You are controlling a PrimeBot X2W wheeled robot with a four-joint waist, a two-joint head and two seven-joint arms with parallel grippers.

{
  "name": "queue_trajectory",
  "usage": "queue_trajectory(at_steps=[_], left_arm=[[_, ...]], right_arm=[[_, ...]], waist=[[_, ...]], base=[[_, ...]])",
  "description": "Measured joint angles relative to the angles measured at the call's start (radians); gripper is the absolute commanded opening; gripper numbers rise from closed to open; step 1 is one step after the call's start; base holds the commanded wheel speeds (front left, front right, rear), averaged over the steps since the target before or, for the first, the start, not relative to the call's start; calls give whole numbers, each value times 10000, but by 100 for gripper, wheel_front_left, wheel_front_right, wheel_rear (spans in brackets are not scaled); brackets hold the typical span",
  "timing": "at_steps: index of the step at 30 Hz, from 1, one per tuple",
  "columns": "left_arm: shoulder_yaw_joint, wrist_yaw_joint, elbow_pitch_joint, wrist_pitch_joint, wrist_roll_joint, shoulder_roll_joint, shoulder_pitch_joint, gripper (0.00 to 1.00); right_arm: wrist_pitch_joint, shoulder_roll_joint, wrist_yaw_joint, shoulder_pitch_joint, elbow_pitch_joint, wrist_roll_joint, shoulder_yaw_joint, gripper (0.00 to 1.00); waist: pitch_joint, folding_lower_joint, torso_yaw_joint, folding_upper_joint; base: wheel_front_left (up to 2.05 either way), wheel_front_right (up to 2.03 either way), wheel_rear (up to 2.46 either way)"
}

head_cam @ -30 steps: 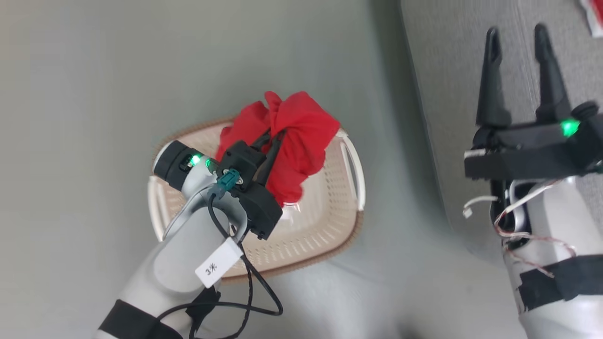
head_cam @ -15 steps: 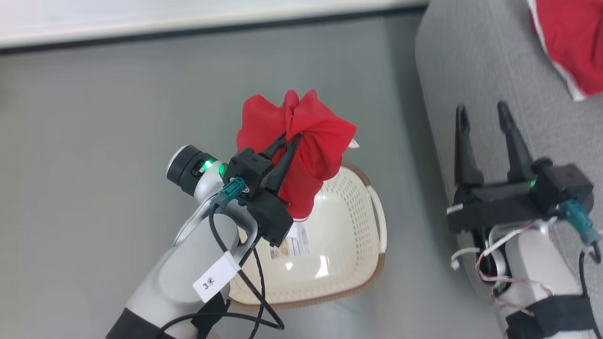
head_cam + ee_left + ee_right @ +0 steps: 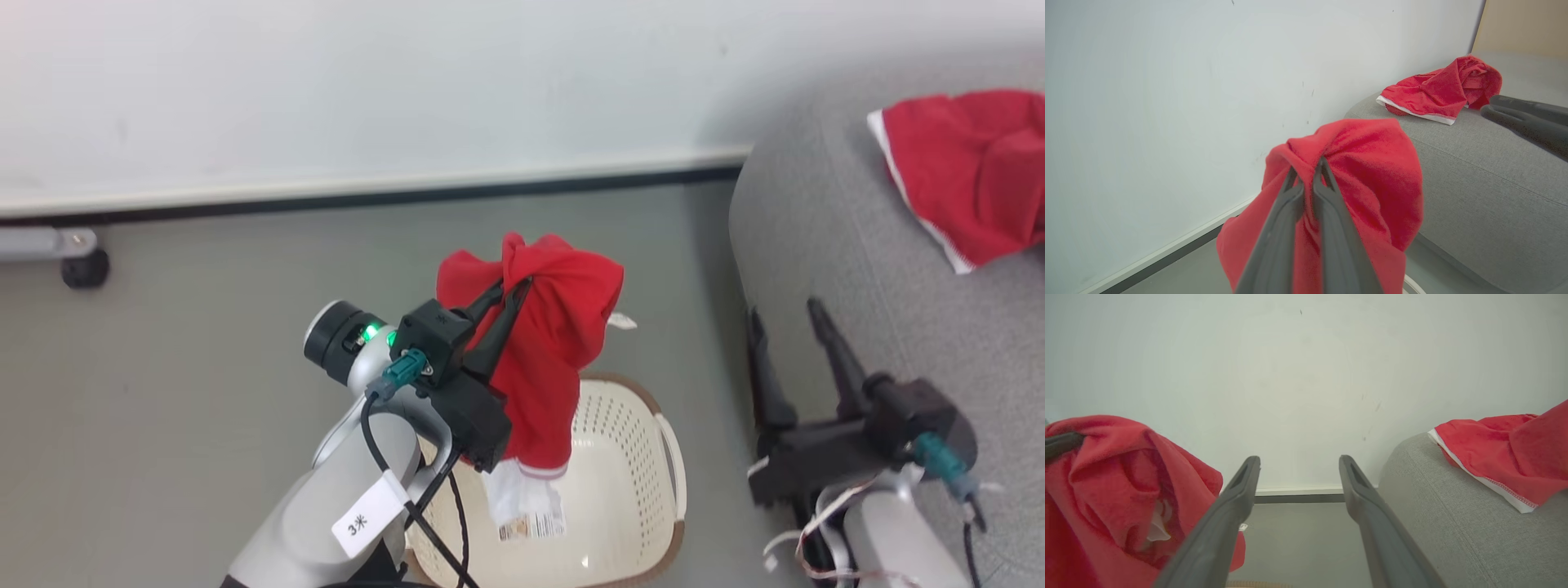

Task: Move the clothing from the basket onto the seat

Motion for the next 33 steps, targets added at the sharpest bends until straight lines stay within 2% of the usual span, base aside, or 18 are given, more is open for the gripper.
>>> queue_trajectory(at_steps=[4,8,19,25,33], left_arm=[[-17,-2,-29,4,-94,0,228,0],[-79,-12,-54,33,-222,-2,546,0],[-389,2,-805,581,-441,6,1337,0],[-610,15,-1383,963,-441,8,1383,0],[-849,88,-2080,1429,-483,13,1392,0]], right_arm=[[0,38,102,475,205,0,297,100],[0,73,351,870,435,0,654,100],[132,199,805,1653,616,-96,2339,100],[370,226,940,1592,792,-102,3030,100],[683,226,1070,509,1496,-100,3613,100]], waist=[[-614,0,88,0],[-1221,0,160,0],[-2667,-1,412,-1],[-2914,0,723,1],[-2931,2,1071,1]], base=[[0,0,0],[0,0,0],[0,0,0],[0,0,0],[0,0,0]])
